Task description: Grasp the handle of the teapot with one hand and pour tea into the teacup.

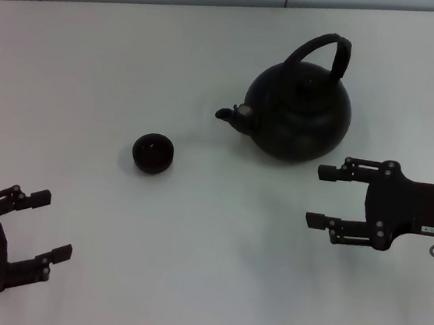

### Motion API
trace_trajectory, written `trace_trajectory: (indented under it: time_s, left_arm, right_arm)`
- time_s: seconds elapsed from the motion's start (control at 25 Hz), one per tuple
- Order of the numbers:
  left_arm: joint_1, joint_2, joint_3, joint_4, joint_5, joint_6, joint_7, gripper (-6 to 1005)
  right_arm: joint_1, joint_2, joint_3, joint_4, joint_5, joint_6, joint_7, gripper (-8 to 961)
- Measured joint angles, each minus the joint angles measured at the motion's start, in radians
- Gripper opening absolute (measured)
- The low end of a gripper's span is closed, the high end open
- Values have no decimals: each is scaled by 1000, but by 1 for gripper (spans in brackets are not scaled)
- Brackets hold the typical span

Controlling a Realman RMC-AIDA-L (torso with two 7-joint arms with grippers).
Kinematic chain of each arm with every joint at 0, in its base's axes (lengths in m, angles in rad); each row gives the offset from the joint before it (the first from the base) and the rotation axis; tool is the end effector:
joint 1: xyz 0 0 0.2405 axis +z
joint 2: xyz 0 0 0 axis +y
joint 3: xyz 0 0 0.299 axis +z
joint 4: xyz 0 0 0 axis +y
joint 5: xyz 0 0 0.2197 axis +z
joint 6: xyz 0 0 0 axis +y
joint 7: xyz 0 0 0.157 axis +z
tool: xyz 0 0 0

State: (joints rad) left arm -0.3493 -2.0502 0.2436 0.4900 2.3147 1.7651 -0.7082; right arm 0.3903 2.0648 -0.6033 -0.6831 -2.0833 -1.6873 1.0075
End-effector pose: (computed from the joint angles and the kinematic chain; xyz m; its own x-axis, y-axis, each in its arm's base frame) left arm -0.3790 0.2544 -0.0239 0.8664 0.0688 0.4947 0.2615 -0.9063 -0.3319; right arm 0.3434 0.3039 -0.0169 0.8941 -0.1129 -0.4334 -0.2446 -0.9337 -0.2613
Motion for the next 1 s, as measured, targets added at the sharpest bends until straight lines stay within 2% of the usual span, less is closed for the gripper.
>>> trace_trajectory:
  time_s: [1.0]
  left_arm:
    - [-1, -5, 4, 4, 0, 4, -1, 800]
  right_arm:
    - [-1, 0, -3, 4, -6, 15, 0, 731]
